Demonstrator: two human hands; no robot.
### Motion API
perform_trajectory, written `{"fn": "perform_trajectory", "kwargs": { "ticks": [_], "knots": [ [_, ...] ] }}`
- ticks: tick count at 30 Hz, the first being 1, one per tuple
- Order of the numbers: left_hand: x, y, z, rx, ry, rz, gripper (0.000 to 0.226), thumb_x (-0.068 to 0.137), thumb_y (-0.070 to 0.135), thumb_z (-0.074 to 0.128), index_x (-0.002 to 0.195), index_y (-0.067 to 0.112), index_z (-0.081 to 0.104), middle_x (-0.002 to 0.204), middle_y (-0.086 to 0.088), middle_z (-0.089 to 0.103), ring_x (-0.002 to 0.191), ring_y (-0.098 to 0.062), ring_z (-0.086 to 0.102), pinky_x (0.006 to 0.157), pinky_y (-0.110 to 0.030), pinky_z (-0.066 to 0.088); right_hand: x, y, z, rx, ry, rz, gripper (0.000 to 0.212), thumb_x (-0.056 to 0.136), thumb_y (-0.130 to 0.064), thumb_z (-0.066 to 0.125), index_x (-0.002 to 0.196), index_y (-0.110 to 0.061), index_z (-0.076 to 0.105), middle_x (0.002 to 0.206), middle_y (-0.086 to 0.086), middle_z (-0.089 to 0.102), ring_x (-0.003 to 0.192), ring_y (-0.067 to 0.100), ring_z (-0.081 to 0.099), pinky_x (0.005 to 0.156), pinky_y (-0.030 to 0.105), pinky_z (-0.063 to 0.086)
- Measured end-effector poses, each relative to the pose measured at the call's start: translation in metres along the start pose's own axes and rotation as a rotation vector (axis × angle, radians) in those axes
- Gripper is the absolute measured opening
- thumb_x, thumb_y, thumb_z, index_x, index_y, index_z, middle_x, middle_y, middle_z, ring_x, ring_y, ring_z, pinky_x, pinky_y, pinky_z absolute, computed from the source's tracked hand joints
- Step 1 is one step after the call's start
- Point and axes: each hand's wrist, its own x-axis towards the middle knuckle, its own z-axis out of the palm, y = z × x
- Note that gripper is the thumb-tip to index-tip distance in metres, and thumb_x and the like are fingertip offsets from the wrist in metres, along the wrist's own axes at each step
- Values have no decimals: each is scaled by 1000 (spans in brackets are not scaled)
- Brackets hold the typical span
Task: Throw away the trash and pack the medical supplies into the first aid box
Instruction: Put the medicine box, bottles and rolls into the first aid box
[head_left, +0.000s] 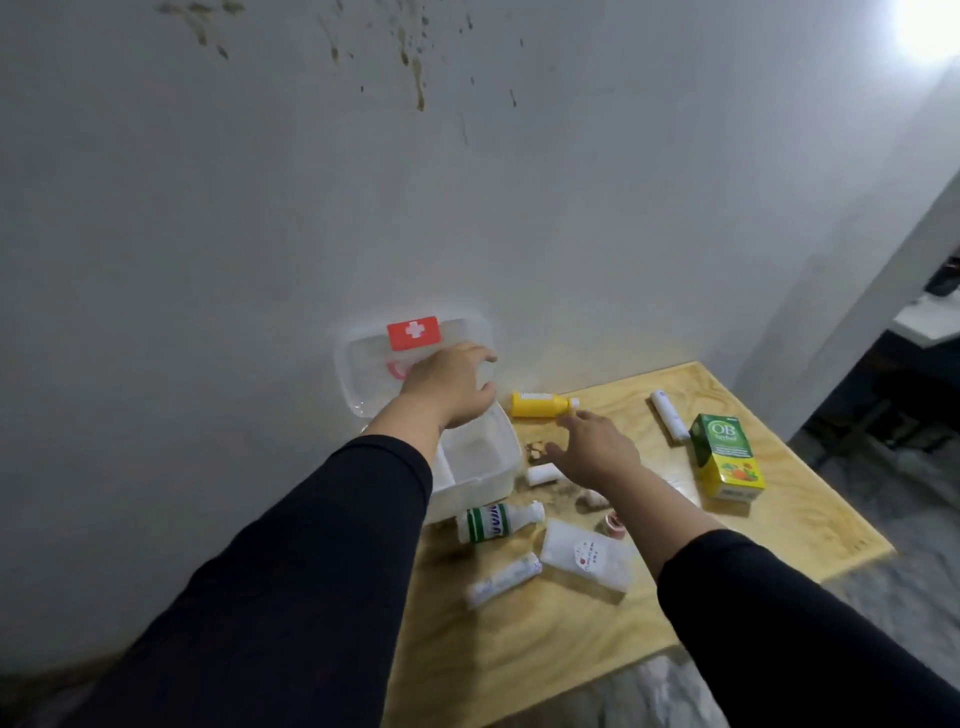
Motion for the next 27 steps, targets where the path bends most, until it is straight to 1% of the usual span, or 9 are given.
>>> {"fn": "perform_trajectory", "kwargs": {
  "ticks": [4,6,9,13,16,17,21,24,27],
  "knots": [
    [1,46,36,-22,-207,19,47,87,33,54,133,27,54,137,0,56,123,-23,54,99,-37,47,-26,47,-11,-11,21,135,49,90,-44,47,131,-19,50,135,9,51,125,29,47,97,42,46],
    [1,69,53,-4,-296,57,49,86,32,55,134,28,53,138,2,55,123,-22,54,99,-35,47,-38,71,-17,-6,39,198,46,90,-44,47,128,-19,53,132,9,54,121,30,51,93,40,48],
    [5,97,75,28,-385,121,51,88,32,52,139,26,49,144,2,50,128,-21,50,103,-35,45,-51,108,-23,-5,63,266,46,88,-44,50,128,-21,53,134,6,52,119,28,53,91,40,50],
    [17,125,95,92,-421,152,51,87,33,52,137,23,51,137,-5,56,120,-25,55,96,-37,49,-57,158,-20,28,54,339,47,83,-42,51,124,-18,55,126,11,55,111,32,54,88,43,52],
    [30,147,112,101,-424,165,47,89,34,52,134,20,54,129,-6,61,113,-27,59,83,-32,49,-50,192,-10,110,24,400,53,83,-41,50,131,-16,50,126,12,53,110,32,54,91,41,51],
    [34,154,118,90,-431,164,47,90,35,53,134,21,54,129,-5,61,113,-27,59,82,-31,48,-46,202,-5,129,16,410,56,83,-42,51,133,-16,48,126,12,52,110,32,54,91,41,50],
    [56,176,146,46,-471,122,48,89,37,52,136,25,52,135,-2,58,120,-24,55,98,-39,48,-23,225,14,243,75,431,62,84,-41,57,138,-21,34,129,11,46,116,32,50,90,42,49],
    [72,191,166,47,-483,80,48,89,38,52,136,28,52,137,0,55,124,-23,52,100,-38,46,-6,231,28,314,147,449,60,82,-45,60,132,-25,35,127,7,43,116,30,49,85,41,50],
    [84,204,181,32,-519,51,48,89,35,52,136,28,52,140,1,52,127,-22,50,101,-38,46,5,237,43,369,199,466,53,80,-46,62,123,-22,41,124,6,42,114,29,48,80,40,50]
  ]
}}
